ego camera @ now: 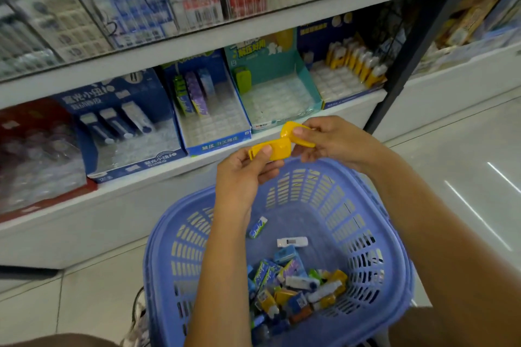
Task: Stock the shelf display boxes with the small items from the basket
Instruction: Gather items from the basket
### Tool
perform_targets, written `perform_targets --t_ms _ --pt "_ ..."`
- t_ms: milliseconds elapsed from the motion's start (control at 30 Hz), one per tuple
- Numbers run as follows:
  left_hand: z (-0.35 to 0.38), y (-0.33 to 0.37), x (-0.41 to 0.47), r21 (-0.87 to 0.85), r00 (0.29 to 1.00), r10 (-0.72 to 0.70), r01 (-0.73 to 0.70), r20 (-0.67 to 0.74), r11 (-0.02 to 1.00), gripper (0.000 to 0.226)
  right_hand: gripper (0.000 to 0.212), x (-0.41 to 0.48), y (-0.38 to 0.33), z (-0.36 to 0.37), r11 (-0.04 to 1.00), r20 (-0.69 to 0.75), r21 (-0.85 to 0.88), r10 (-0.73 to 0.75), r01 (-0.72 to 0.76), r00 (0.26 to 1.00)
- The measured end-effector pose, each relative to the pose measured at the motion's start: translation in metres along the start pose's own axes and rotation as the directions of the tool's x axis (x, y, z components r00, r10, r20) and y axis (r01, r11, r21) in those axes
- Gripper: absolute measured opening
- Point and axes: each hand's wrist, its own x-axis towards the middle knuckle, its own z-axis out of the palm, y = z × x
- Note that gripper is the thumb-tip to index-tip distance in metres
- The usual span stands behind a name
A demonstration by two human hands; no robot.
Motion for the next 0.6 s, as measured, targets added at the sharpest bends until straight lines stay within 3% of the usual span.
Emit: perform_targets --t_ms 67,167,300,500,600 --pt "0.003 0.002 0.001 -0.103 0.998 -0.012 0.006 -0.056 0.995 0.010 0.021 0.004 -0.001 -0.009 0.999 -0.049 0.047 -0.014 0.016 0.999" --pt "0.000 0.005 0.004 -0.271 0.996 -0.037 0.015 -0.076 0.962 0.010 0.020 0.009 0.000 -0.016 0.997 -0.098 -0.077 -0.022 0.015 0.995" --pt "-0.011 0.007 0.011 -0.428 0.992 -0.062 0.008 -0.111 0.904 0.012 0.028 0.020 -0.005 -0.013 0.997 -0.168 0.062 -0.045 0.056 0.985" --pt "-0.018 0.006 0.016 -0.477 0.993 -0.056 0.002 -0.099 0.879 0.017 0.034 0.066 -0.034 -0.013 0.927 -0.252 -0.321 -0.282 0.195 0.926" --pt "-0.012 0.004 0.014 -0.475 0.996 -0.069 0.031 -0.062 0.879 0.019 0.037 0.099 -0.052 -0.018 0.723 -0.221 -0.670 -0.411 0.168 0.885"
